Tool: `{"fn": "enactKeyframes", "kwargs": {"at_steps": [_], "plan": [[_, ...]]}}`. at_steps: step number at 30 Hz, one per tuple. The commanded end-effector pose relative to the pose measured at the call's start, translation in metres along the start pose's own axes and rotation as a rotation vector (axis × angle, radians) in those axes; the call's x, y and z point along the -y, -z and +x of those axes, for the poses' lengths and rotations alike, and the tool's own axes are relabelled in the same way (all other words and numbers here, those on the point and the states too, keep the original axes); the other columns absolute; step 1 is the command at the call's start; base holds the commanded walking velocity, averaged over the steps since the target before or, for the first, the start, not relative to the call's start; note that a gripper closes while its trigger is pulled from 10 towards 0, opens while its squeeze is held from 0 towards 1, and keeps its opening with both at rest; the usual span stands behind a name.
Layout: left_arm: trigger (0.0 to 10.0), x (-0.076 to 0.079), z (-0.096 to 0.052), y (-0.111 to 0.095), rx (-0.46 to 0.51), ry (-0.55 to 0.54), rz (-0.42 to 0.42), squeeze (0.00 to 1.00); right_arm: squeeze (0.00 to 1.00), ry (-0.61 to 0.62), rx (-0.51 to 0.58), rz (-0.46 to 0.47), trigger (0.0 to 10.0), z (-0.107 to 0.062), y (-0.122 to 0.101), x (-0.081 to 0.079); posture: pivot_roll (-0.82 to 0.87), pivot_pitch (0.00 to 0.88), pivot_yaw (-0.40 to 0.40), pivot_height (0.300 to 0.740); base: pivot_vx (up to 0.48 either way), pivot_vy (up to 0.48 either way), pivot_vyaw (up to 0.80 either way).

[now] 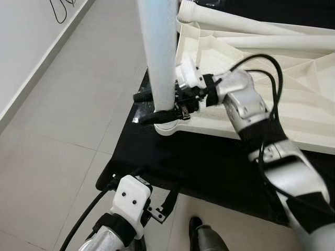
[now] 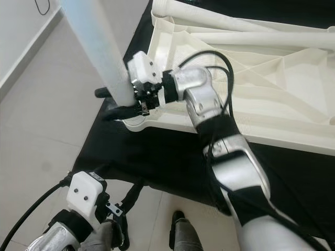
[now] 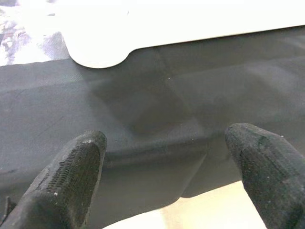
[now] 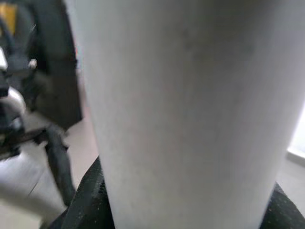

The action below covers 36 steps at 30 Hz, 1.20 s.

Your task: Building children table

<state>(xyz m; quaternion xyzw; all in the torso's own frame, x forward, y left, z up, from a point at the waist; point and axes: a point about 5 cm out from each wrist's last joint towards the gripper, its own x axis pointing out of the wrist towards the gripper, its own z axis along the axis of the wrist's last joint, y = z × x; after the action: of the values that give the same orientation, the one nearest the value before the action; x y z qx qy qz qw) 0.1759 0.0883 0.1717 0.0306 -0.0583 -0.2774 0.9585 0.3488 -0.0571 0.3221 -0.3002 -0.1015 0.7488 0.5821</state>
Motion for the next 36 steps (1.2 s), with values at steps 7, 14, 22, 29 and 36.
{"fn": "enactKeyframes", "kwargs": {"at_steps": [7,14,22,29,36], "plan": [[10.0,0.003,-0.001,0.008,-0.033,-0.011,-0.014,0.00,0.00,-0.126,-0.038,0.160,10.0,0.020,0.027,-0.010,0.07,0.442,-0.033,0.740,0.000,0.000,0.00],[10.0,0.005,0.000,0.009,-0.031,-0.013,-0.019,0.00,0.00,-0.026,0.062,0.177,10.0,0.027,0.026,-0.002,0.06,0.434,-0.034,0.740,0.000,0.000,0.00],[10.0,0.005,0.001,0.011,-0.033,-0.012,-0.022,0.00,0.00,0.313,0.038,0.254,10.0,0.022,0.043,0.007,0.05,0.417,-0.034,0.740,0.000,0.000,0.00],[10.0,0.004,0.002,0.013,-0.034,-0.010,-0.024,0.00,0.00,0.436,0.017,0.294,10.0,0.011,0.056,0.004,0.04,0.411,-0.025,0.740,0.000,0.000,0.00],[10.0,0.002,0.003,0.014,-0.034,-0.009,-0.022,0.00,0.00,0.657,0.004,0.347,10.0,-0.006,0.063,0.010,0.04,0.411,-0.024,0.740,0.000,0.000,0.00]]}}
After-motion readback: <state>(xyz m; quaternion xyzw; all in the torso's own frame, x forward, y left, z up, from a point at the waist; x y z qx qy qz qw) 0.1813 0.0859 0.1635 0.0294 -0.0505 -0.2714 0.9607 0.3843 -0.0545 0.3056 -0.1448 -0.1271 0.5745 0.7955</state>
